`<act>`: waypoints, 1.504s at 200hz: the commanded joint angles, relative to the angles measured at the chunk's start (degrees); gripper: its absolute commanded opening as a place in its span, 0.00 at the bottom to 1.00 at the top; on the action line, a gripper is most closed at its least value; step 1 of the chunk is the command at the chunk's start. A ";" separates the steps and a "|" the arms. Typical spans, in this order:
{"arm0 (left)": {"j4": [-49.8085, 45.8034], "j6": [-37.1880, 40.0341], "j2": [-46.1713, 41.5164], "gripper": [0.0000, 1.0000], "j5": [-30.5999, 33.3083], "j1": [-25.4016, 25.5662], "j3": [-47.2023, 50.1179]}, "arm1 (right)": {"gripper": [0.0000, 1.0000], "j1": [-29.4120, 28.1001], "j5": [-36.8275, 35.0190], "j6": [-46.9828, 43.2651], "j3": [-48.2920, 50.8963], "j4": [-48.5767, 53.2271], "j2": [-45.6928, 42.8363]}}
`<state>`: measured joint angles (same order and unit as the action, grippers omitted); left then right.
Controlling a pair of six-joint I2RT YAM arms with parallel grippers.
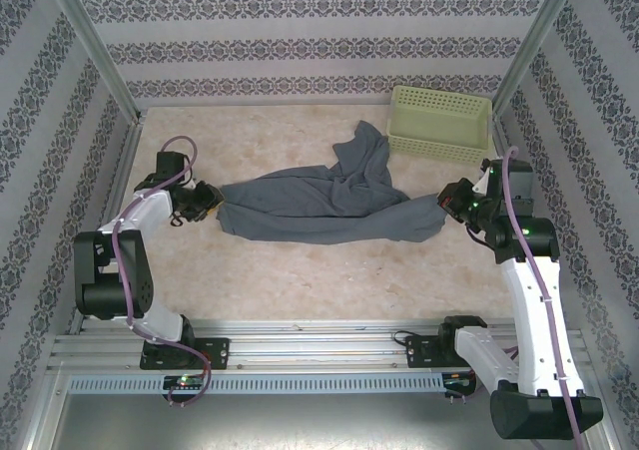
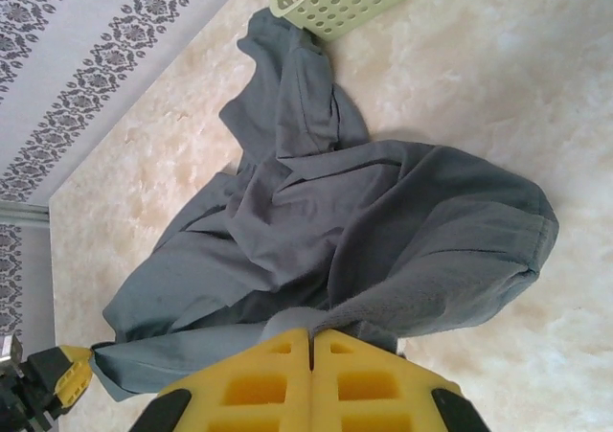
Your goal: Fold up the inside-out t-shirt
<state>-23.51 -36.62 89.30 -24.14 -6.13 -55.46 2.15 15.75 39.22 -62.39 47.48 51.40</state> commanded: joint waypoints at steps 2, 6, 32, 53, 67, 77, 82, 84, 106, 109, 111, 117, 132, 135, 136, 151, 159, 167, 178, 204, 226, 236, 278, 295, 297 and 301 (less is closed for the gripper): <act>-2.25 2.60 -4.53 0.46 10.51 2.30 1.35 | 0.00 0.60 0.16 0.51 0.36 -2.37 -0.15; -2.81 2.61 -5.63 0.48 11.79 2.92 1.70 | 0.00 0.62 0.16 0.50 0.42 -2.48 -0.16; -5.43 2.61 -11.02 0.59 17.75 7.41 3.68 | 0.00 0.57 0.93 1.23 1.13 -3.48 0.02; -6.78 2.98 -10.31 0.60 19.27 9.35 3.22 | 0.00 0.57 1.33 1.62 1.80 -4.11 0.07; -7.24 3.58 -8.81 0.60 20.24 9.45 2.24 | 0.00 0.57 1.39 1.73 2.09 -4.37 0.02; -7.43 4.39 -7.21 0.59 19.99 9.54 0.92 | 0.00 0.57 1.30 1.66 2.08 -4.33 0.10; -7.87 4.64 -6.22 0.59 20.01 9.62 0.08 | 0.00 0.57 1.26 1.60 2.06 -4.11 0.11; -8.11 4.76 -5.82 0.59 19.99 9.71 -0.35 | 0.00 0.57 1.23 1.59 2.07 -4.14 0.11; -9.60 5.81 -1.64 0.54 20.23 10.19 -3.69 | 0.00 0.57 1.00 1.40 2.40 -3.89 -0.22; -9.69 5.84 -1.18 0.53 20.27 10.19 -4.06 | 0.00 0.57 0.96 1.39 2.48 -3.89 -0.29; -9.71 5.90 -0.87 0.52 20.27 10.18 -4.22 | 0.00 0.57 0.89 1.38 2.50 -3.89 -0.32; -9.74 5.95 -0.26 0.50 20.35 10.26 -4.65 | 0.00 0.57 0.73 1.38 2.57 -3.89 -0.42; -9.98 6.21 0.76 0.47 20.73 10.25 -5.38 | 0.00 0.57 0.61 1.38 2.80 -3.89 -0.55; -9.93 6.29 0.85 0.46 20.88 10.19 -5.47 | 0.00 0.57 0.54 1.32 2.88 -3.89 -0.50; -9.96 6.34 0.87 0.46 20.93 10.18 -5.55 | 0.00 0.57 0.57 1.31 2.93 -3.89 -0.51; -10.11 6.55 1.39 0.45 21.18 10.26 -5.96 | 0.00 0.58 0.54 1.23 2.94 -3.89 -0.25; -10.07 6.82 1.56 0.45 20.56 10.25 -6.33 | 0.00 0.57 0.59 1.21 3.02 -4.00 -0.17; -9.90 7.15 1.83 0.47 19.12 10.31 -6.71 | 0.00 0.57 0.60 1.21 2.94 -4.05 -0.10; -9.89 7.35 1.78 0.51 18.05 10.93 -7.06 | 0.00 0.57 0.68 1.24 2.89 -4.12 -0.07; -12.03 7.80 3.45 0.52 21.83 12.88 -8.64 | 0.00 0.57 0.52 1.30 2.88 -4.24 -0.30; -13.06 7.72 6.07 0.48 22.81 12.83 -9.73 | 0.00 0.53 0.29 1.36 3.14 -4.12 -0.43; -12.81 7.54 6.69 0.44 23.02 12.88 -9.90 | 0.00 0.57 0.27 1.30 3.15 -4.03 -0.42; -13.92 7.36 5.74 0.28 25.59 12.71 -10.10 | 0.00 0.66 -0.19 0.95 2.76 -3.41 -0.51; -13.73 7.10 3.71 0.24 26.60 12.24 -8.96 | 0.00 0.66 -0.41 0.77 2.73 -3.34 -0.42; -13.64 7.05 3.48 0.24 26.56 12.16 -8.72 | 0.00 0.66 -0.42 0.79 2.72 -3.31 -0.42; -13.39 6.93 3.06 0.23 26.44 11.81 -8.38 | 0.00 0.66 -0.45 0.77 2.80 -3.36 -0.42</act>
<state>-35.03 -29.95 96.01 -0.36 6.63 -64.42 2.15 16.12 40.29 -59.81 44.31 51.53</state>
